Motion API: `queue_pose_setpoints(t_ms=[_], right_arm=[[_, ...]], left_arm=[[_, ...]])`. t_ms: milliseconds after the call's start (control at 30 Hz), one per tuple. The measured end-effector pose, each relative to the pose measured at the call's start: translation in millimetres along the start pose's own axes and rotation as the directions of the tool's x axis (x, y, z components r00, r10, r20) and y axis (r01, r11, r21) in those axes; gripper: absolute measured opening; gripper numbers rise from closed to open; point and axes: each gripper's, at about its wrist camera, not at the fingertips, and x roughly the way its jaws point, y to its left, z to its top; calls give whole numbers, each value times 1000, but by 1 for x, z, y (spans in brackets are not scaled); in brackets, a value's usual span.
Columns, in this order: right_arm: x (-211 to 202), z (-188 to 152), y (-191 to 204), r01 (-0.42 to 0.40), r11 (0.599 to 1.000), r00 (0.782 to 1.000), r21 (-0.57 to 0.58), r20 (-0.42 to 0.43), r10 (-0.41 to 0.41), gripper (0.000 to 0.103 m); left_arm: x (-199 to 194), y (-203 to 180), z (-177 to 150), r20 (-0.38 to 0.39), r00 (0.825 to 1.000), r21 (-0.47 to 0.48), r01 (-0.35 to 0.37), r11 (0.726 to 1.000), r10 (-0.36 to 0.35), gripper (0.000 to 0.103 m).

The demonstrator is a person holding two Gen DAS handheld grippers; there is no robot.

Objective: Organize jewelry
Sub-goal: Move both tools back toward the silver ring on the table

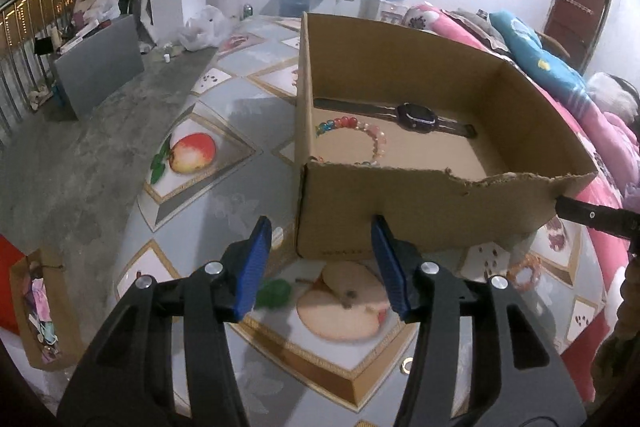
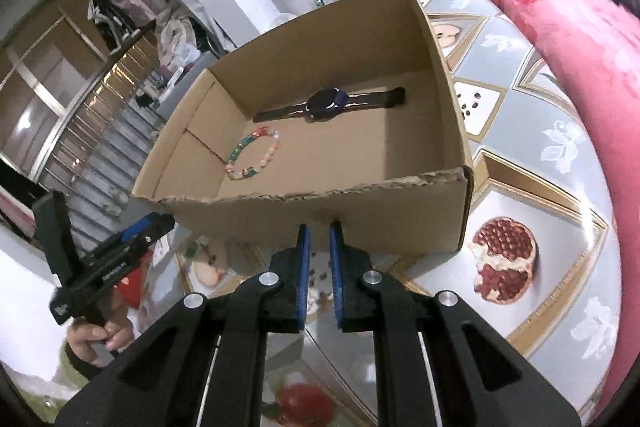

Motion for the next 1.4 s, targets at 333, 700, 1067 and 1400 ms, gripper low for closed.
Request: queue_pose_setpoints(t_ms=[333, 700, 1067, 1400], right_arm=[[-20, -72, 49, 75, 952, 995, -296, -37, -90, 45], [18, -123, 45, 345, 882, 926, -321, -39, -377, 65], [20, -117, 32, 386, 873, 902, -299, -74, -425, 97], [21, -112, 27, 369, 873, 909, -319, -73, -411, 97]], left_arm=[[-26, -8, -39, -58, 996, 93, 70, 993, -65, 66], [5, -48, -94, -178, 984, 250, 51, 967, -6, 75], [16, -44, -91, -185, 983, 244, 34, 969, 12, 95], [18, -41, -87, -202, 979, 254, 36, 967, 16, 96]])
